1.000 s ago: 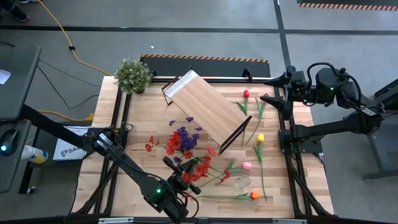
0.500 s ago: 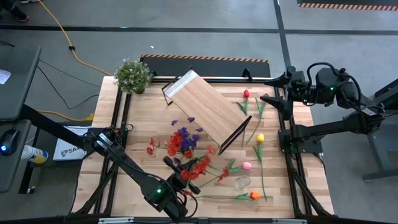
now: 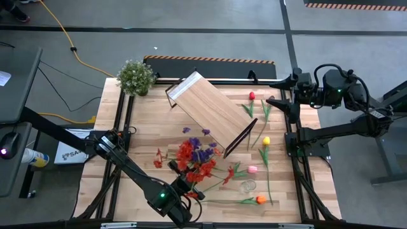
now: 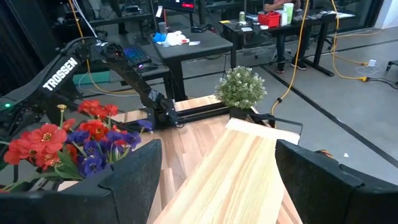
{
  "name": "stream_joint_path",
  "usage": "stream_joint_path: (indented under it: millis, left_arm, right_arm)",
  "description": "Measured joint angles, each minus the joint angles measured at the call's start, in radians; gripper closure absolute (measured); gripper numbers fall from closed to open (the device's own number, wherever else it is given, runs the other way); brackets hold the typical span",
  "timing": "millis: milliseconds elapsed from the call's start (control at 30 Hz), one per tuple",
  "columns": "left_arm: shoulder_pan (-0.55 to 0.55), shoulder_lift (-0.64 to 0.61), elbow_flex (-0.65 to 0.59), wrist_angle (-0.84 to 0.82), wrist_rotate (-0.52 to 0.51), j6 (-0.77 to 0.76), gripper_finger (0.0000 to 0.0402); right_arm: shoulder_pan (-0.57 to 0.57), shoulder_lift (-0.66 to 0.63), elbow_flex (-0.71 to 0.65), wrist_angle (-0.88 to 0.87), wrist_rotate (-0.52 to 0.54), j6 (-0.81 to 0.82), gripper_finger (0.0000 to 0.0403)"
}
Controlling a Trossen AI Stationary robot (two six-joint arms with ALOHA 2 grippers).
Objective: Pick and place flowers into a vace then onto a shelf
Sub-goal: Put the orange flower into the left transparent vase
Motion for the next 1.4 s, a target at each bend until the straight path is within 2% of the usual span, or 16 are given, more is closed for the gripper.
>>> stream_joint_path:
  millis: [667,1100,1267,1400]
  left_arm:
    - [0.000,0.000,0.000,-0.095,-0.015,-0.001,0.0362]
    - [0.001,0.000,0.000,-0.111,0.061,-0.003,0.0338]
    - [0.001,0.000,0.000,-0.119,0.113,-0.003,0.0342]
    - [0.001,0.000,0.000,-0.121,0.116,-0.003,0.0342]
  right_arm:
    - [0.000,0.000,0.000,0.000,0.002,0.000,0.0100]
    - [0.000,0.000,0.000,0.001,0.002,0.000,0.0100]
    - [0.000,0.000,0.000,0.001,0.002,0.000,0.0100]
    - [0.000,0.000,0.000,0.001,0.002,0.000,0.0100]
